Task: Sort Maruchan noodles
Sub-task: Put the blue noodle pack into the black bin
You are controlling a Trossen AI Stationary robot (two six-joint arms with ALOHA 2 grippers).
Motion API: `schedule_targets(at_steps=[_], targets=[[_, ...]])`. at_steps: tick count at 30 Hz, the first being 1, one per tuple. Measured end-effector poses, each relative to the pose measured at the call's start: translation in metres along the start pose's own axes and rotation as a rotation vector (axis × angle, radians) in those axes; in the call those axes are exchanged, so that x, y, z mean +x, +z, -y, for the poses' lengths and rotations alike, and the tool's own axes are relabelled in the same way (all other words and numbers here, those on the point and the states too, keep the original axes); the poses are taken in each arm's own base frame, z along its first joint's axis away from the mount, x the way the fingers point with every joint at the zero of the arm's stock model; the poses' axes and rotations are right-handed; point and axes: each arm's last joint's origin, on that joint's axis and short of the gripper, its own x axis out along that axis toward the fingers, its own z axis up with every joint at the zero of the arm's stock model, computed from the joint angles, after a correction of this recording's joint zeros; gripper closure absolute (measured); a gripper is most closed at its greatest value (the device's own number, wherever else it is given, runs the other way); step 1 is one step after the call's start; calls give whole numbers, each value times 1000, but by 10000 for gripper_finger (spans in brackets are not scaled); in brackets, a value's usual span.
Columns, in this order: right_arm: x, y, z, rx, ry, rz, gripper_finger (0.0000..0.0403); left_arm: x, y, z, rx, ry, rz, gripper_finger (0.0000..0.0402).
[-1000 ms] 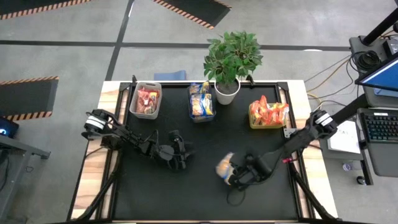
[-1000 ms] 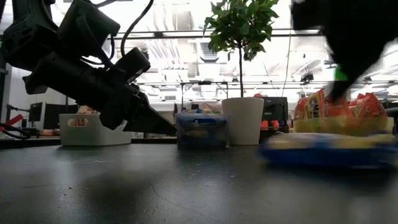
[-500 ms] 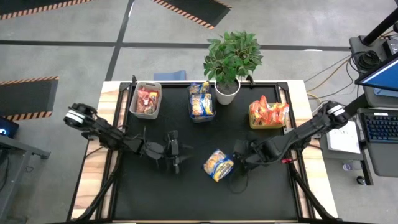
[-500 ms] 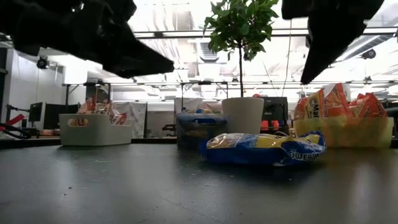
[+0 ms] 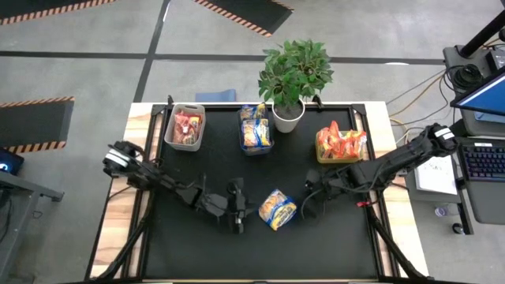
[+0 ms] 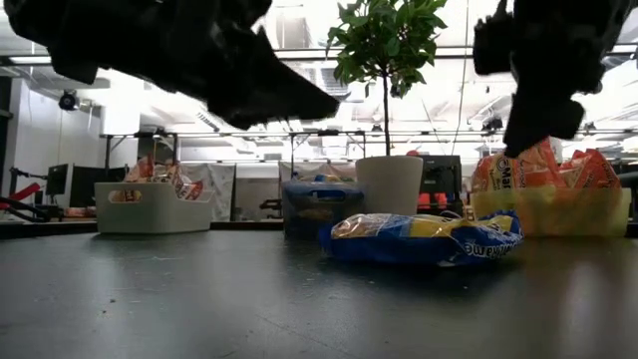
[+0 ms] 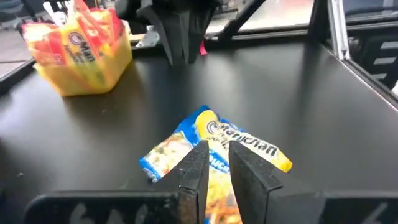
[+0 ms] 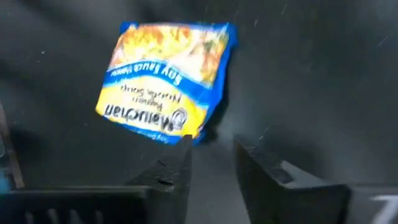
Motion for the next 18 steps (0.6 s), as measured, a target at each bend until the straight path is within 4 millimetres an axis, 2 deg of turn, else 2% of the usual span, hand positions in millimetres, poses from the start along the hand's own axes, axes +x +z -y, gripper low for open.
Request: schedule_targets(at_steps=[5,9,18], targets=[[5,-8,3,130,64,-72,240,22,-5,10,-5,-2,-11,361],[15,-11,5,192,93,-81,190,36,-21,16,-19,-20,-57,361],[40,-18,9,248,116,-35,114,44,-55,25,-81,-17,-151,361]])
